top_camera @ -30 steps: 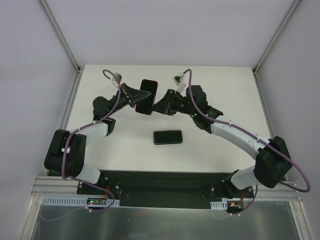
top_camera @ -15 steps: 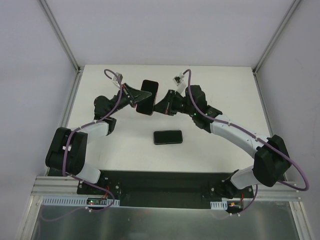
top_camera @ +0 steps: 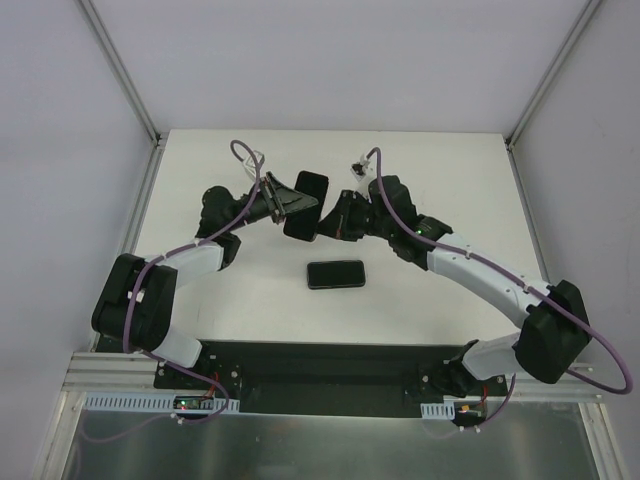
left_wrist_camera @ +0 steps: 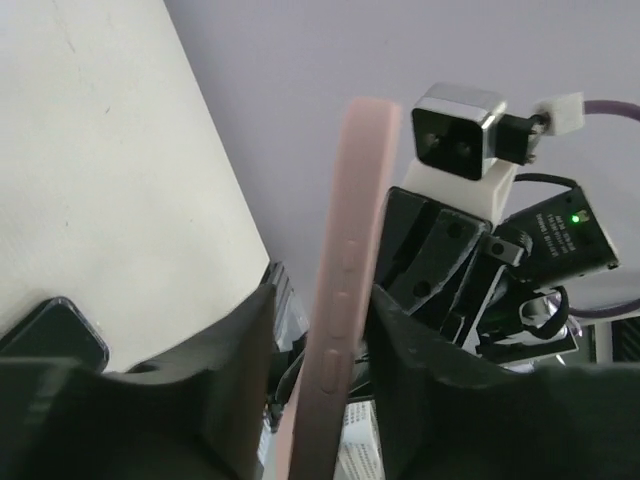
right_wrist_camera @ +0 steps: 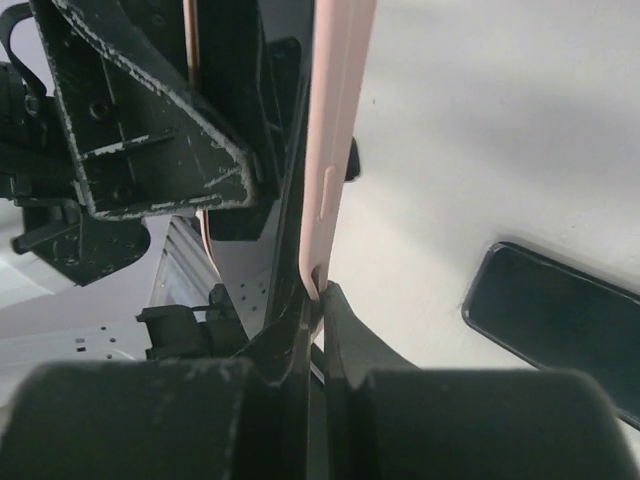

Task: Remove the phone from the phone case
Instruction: Remove the phone case from the phone.

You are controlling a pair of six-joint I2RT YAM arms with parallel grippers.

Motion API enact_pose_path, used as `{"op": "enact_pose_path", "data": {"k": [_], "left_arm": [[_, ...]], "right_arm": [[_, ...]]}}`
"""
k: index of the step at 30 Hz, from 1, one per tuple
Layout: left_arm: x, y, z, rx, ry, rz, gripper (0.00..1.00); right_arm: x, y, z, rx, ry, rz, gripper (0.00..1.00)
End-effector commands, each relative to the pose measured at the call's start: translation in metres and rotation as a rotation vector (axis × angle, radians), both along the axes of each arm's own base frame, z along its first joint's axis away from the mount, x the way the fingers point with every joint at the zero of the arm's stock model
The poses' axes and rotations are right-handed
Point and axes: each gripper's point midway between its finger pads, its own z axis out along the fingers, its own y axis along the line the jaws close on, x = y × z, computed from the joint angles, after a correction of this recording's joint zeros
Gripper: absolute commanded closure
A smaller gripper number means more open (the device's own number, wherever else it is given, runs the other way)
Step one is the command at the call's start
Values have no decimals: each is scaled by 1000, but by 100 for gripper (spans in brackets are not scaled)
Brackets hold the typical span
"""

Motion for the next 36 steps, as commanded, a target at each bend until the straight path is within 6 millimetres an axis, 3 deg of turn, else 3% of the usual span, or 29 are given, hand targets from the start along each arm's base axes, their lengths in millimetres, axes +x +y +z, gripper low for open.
{"op": "enact_pose_path", "data": {"k": [1,2,3,9,12,16,21,32,36], "left_arm": [[-38,-23,-14,78,-8,-195,54],[-37,-23,-14,81,-13,-192,41],[-37,-23,-14,83,-8,-194,36],[-34,-24,-19,91,5,-188,16],[-33,-24,-21,93,11,-189,11],[-30,-25,-13,89,-9,-191,9],[-28,-25,-7,98,-20,-191,9],[-21,-5,6,92,-42,-128,13],[-22,1,9,88,-49,-111,21]], "right_arm": [[4,9,105,176,-291,1,99],[4,7,102,164,-282,-8,99],[5,6,99,153,-278,-14,99],[7,-2,86,118,-247,-46,99],[9,-6,80,91,-233,-60,98],[13,-10,58,15,-165,-73,99],[13,-9,44,-1,-130,-69,99],[15,-22,29,-24,-99,-102,99],[19,-31,35,-12,-109,-128,99]]}}
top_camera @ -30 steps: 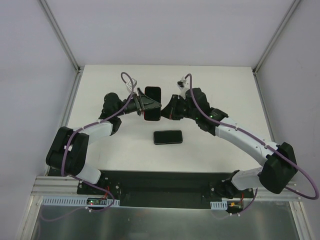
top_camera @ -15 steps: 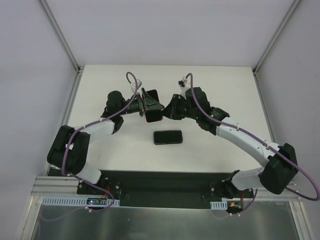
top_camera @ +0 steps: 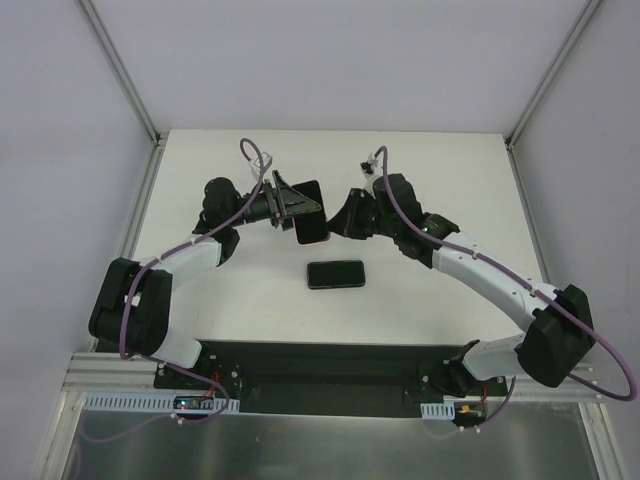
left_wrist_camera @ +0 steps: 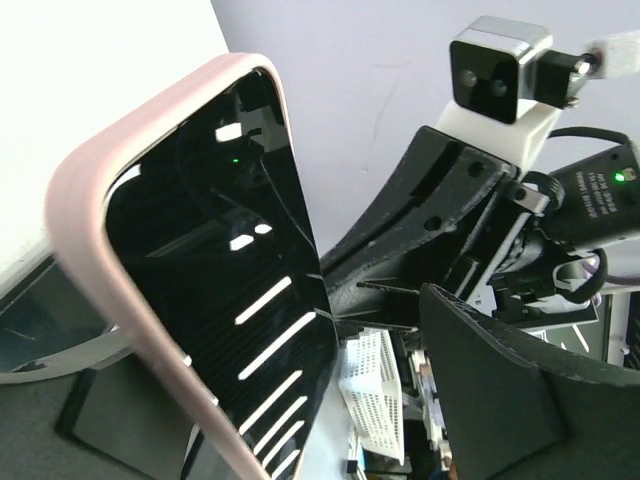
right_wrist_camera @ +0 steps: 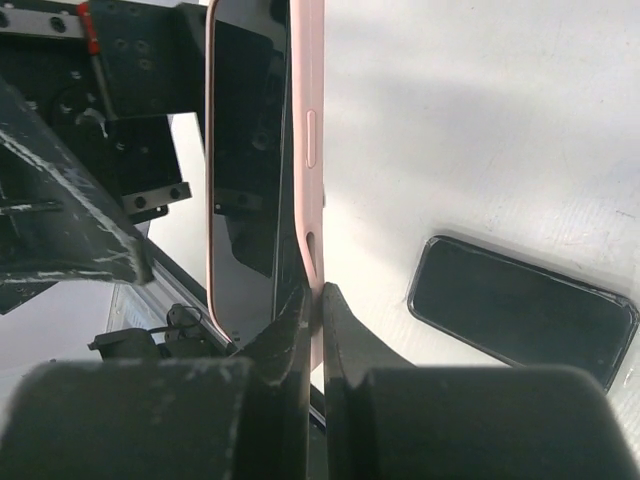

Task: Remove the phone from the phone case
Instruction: Remove the phone case from the phone.

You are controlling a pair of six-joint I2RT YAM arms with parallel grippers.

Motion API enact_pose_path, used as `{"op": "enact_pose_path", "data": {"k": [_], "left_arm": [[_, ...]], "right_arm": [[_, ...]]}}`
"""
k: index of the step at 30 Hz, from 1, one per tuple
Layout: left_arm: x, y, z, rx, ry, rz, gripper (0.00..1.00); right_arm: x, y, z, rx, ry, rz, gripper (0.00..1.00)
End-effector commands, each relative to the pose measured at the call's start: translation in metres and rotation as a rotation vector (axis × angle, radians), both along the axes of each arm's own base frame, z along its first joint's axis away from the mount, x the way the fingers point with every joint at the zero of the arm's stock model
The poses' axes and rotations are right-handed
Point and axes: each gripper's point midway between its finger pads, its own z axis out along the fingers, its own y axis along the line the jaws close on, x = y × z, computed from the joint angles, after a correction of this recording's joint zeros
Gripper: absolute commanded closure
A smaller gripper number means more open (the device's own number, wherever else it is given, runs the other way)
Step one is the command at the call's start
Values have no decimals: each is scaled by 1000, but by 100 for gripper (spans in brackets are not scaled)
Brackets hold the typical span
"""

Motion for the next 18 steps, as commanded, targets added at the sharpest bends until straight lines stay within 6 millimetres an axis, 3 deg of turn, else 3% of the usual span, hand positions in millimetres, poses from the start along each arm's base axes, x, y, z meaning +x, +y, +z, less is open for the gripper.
{"op": "enact_pose_path", "data": {"k": [1,9,10,13,14,15,18], "left_arm": [[-7,9,25,-21,-108,1,24],[-7,17,32,-47,-119,21,49],[-7,17,31,-50,-113,21,59],[-6,16,31,-61,-103,21,76],[-6,16,31,-65,-101,21,95],[-6,16,31,-74,-93,17,100],[-6,16,33,-117,-84,16,100]], "right_arm": [[9,-6,44,112,-89,-34,99],[12,-10,42,142,-67,-35,99],[11,-8,42,148,-65,-26,99],[10,-5,41,153,-55,-10,99],[10,-4,40,155,-52,-5,99],[10,-2,39,156,-49,1,98],[8,5,44,197,-58,34,99]]}}
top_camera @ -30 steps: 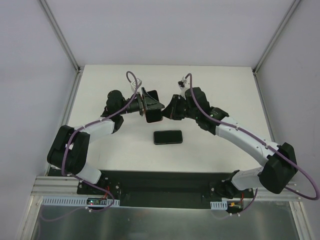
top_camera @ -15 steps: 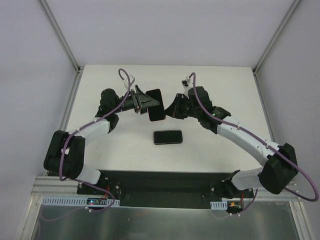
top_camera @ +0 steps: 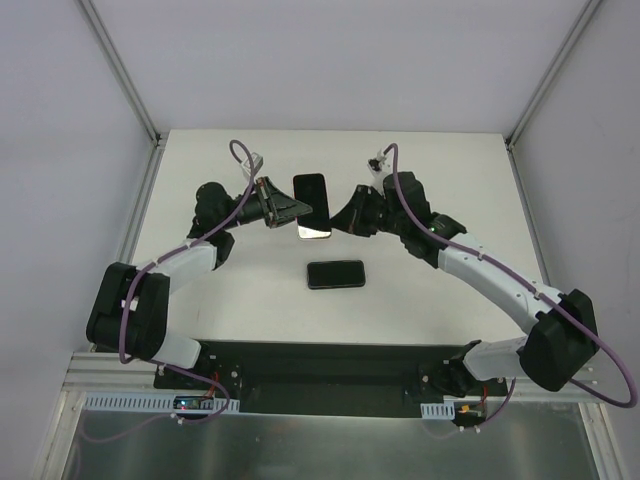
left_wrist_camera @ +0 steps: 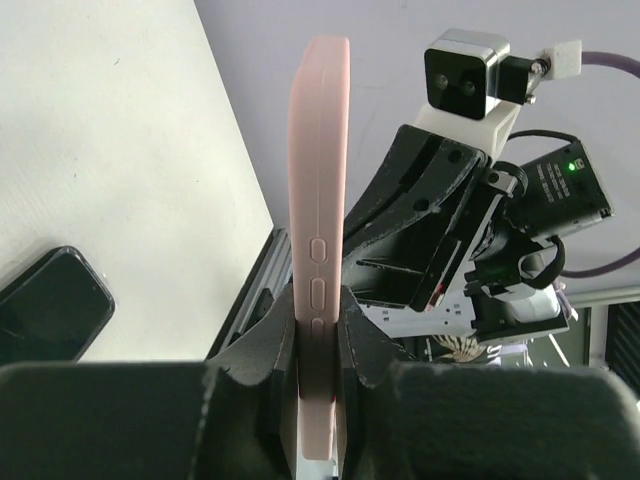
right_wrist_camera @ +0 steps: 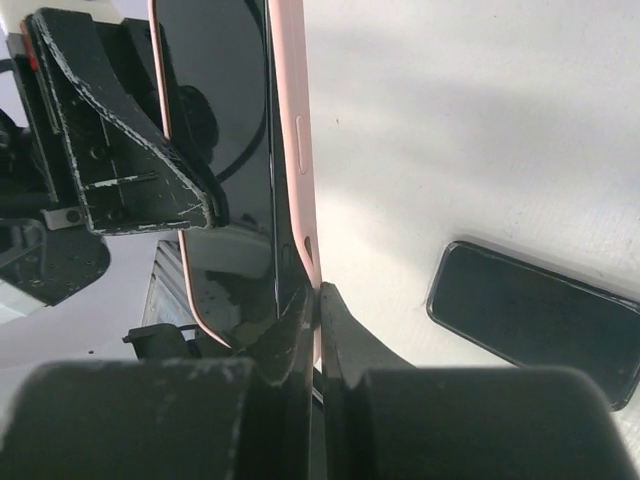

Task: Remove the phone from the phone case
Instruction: Remove the phone case from the phone.

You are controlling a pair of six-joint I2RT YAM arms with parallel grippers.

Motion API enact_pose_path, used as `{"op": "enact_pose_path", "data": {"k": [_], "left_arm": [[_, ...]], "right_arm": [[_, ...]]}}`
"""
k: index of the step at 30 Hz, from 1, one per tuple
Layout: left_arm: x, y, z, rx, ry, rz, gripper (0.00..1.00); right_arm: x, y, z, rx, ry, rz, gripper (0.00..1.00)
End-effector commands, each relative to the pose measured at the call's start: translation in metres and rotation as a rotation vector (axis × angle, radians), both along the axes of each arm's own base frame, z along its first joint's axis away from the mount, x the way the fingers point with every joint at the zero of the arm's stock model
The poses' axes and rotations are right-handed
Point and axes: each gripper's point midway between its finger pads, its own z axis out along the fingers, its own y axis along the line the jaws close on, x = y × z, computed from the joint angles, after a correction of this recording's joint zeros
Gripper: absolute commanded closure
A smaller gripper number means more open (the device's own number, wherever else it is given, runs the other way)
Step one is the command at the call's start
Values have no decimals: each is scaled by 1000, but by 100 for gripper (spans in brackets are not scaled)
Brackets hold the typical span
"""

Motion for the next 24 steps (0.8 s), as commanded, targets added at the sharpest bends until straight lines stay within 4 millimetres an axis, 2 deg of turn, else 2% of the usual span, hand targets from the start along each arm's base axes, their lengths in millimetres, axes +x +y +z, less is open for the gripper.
{"op": "enact_pose_path", "data": {"k": [1,4,5,6,7,10,13,17,24], "left_arm": [[-7,1,23,-90,-92,-26,100],[-7,1,25,-142,-81,-37,100],[-8,1,25,-151,-81,-41,100],[-6,1,19,-160,-53,-41,100],[-8,1,22,-170,-71,-43,100],[-8,2,19,-178,-62,-41,100],[-9,2,21,-175,-73,-41,100],[-9,2,23,-168,-82,-43,100],[-12,2,18,-158,-78,-45,100]], "right_arm": [[0,16,37,142,-74,62,99],[-5,27,47,215,-75,123,99],[-5,28,44,229,-66,129,98],[-4,30,51,257,-83,135,96],[-6,32,52,272,-78,151,82],[-8,35,53,292,-67,175,72],[-10,41,55,317,-53,209,68],[-11,53,60,391,-43,259,67],[-26,70,83,531,-32,390,67]]}}
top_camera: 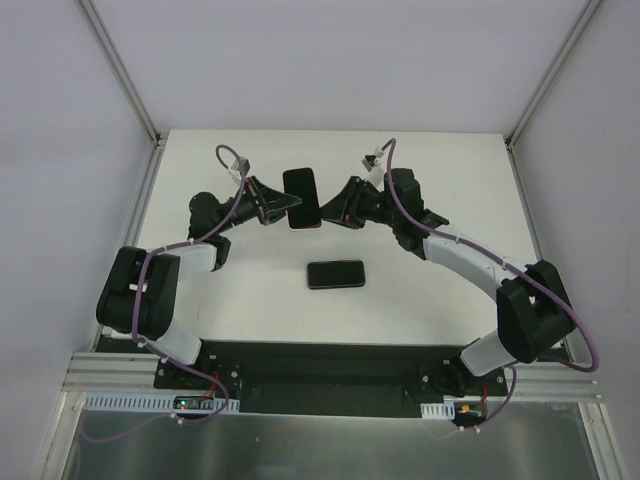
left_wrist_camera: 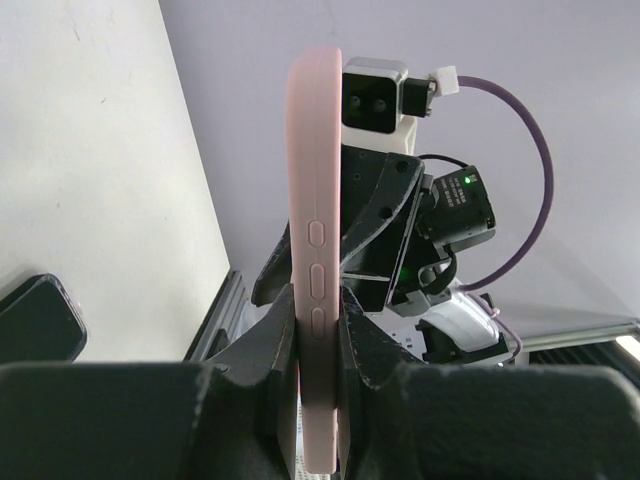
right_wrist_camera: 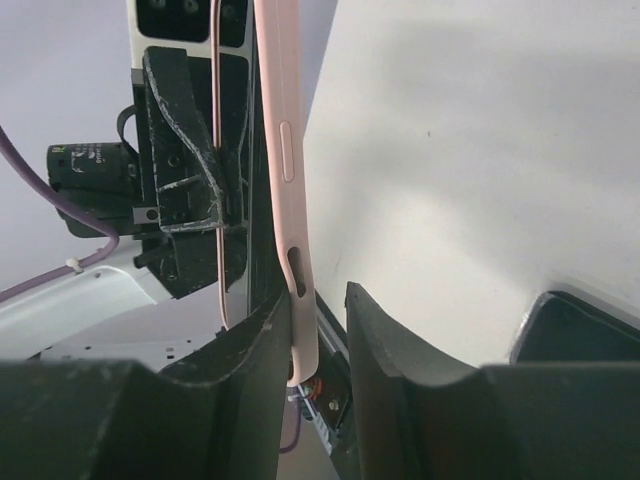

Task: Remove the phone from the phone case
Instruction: Remove the phone case from the phone.

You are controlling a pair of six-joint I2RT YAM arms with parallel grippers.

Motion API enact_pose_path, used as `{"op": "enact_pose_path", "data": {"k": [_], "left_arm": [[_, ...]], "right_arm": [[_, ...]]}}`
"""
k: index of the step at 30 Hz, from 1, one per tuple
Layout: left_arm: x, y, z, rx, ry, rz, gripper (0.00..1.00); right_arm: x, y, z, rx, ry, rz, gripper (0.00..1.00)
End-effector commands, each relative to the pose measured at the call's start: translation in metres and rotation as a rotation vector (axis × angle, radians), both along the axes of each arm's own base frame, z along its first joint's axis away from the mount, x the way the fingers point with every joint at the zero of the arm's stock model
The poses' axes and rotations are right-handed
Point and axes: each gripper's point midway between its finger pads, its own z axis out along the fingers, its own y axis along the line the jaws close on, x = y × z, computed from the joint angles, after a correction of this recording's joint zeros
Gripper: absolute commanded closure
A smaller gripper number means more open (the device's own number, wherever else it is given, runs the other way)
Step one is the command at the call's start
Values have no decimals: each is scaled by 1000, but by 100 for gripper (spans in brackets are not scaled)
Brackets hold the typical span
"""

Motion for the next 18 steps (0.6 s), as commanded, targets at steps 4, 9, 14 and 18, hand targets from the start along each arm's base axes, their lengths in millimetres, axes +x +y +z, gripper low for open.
{"op": "enact_pose_path", "data": {"k": [4,9,14,18], "left_arm": [[-30,-18,24,-12,-190,-95,100],[-33,-23,22,6,-196,-105,100],[-36,-29,17,25,-190,-118,100],[-37,-27,15,27,-187,-116,100]], "right_arm": [[-56,47,93,305,-179,310,68],[-68,61,96,300,-193,369,68],[-77,79,99,305,-193,424,69],[-80,81,104,301,-213,434,73]]}}
